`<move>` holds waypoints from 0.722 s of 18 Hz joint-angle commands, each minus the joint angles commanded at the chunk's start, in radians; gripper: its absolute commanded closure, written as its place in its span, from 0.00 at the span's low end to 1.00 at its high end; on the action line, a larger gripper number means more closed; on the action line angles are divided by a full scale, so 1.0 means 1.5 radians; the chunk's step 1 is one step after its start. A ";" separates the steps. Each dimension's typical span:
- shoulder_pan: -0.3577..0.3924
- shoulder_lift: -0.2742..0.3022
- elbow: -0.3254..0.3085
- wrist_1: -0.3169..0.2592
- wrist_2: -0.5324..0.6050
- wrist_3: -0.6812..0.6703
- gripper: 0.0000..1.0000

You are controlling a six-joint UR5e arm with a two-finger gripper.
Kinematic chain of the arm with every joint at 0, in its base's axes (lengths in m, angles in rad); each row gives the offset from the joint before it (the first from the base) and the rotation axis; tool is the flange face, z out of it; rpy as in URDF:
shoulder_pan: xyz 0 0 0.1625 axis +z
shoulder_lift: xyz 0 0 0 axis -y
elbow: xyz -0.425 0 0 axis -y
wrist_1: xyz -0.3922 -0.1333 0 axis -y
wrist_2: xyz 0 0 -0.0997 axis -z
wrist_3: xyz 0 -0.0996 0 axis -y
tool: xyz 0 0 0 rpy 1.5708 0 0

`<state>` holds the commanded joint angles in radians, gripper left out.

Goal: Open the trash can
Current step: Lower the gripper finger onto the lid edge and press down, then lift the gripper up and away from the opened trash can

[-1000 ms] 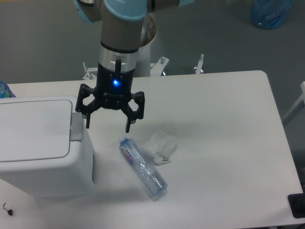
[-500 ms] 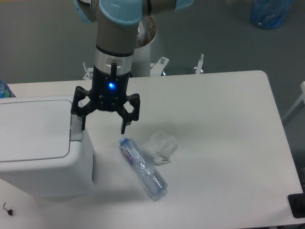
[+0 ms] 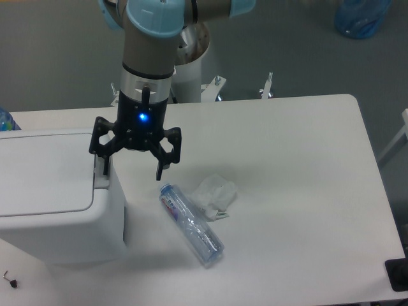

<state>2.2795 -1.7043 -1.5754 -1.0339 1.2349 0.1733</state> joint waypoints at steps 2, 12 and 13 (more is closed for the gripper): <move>-0.001 0.000 0.000 0.000 0.000 0.000 0.00; -0.005 -0.003 0.000 0.000 0.000 -0.002 0.00; -0.006 -0.004 0.000 0.000 0.000 0.000 0.00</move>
<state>2.2703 -1.7104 -1.5754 -1.0339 1.2349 0.1733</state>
